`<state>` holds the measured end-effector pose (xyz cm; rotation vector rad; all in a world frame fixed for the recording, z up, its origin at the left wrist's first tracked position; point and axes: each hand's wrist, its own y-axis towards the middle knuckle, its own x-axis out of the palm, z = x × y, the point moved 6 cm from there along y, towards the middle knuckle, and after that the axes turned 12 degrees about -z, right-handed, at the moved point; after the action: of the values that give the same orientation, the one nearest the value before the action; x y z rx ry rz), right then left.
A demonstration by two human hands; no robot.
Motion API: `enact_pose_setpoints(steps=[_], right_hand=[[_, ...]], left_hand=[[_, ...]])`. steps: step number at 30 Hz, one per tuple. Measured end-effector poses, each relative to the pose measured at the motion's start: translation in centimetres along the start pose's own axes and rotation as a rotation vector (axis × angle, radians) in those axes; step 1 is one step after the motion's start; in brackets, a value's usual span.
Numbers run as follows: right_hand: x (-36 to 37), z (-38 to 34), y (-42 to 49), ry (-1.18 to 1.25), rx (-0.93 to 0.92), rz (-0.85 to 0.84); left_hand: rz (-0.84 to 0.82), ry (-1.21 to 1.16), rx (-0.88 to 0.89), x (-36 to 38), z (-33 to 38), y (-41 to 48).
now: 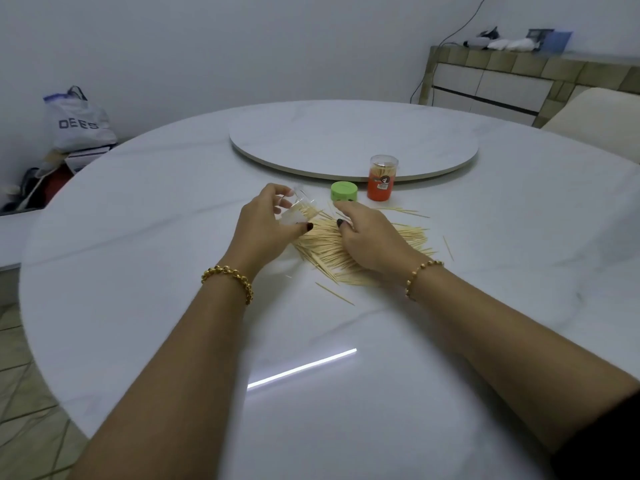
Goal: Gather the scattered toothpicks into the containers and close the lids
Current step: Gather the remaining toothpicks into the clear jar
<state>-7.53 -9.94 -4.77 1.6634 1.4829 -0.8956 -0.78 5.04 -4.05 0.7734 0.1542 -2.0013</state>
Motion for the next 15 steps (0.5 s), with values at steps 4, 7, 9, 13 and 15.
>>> enact_pose_setpoints(steps=[4, 7, 9, 13, 15], right_hand=[[1.1, -0.6, 2.0, -0.186, 0.015, -0.118], [2.4, -1.2, 3.2, -0.249, 0.023, -0.15], [3.2, -1.5, 3.8, -0.26, 0.031, -0.146], [4.6, -2.0, 4.5, -0.339, 0.033, -0.173], [4.8, -1.7, 4.6, -0.359, 0.044, -0.186]], left_hand=[[0.028, -0.006, -0.042, -0.9, -0.9, 0.0], [0.019, -0.008, -0.056, -1.3, -1.2, 0.0], [0.023, -0.011, -0.063, -1.6, -1.3, -0.1], [0.036, -0.026, -0.082, -2.0, -1.5, 0.0], [0.031, -0.028, -0.081, -2.0, -1.5, 0.1]])
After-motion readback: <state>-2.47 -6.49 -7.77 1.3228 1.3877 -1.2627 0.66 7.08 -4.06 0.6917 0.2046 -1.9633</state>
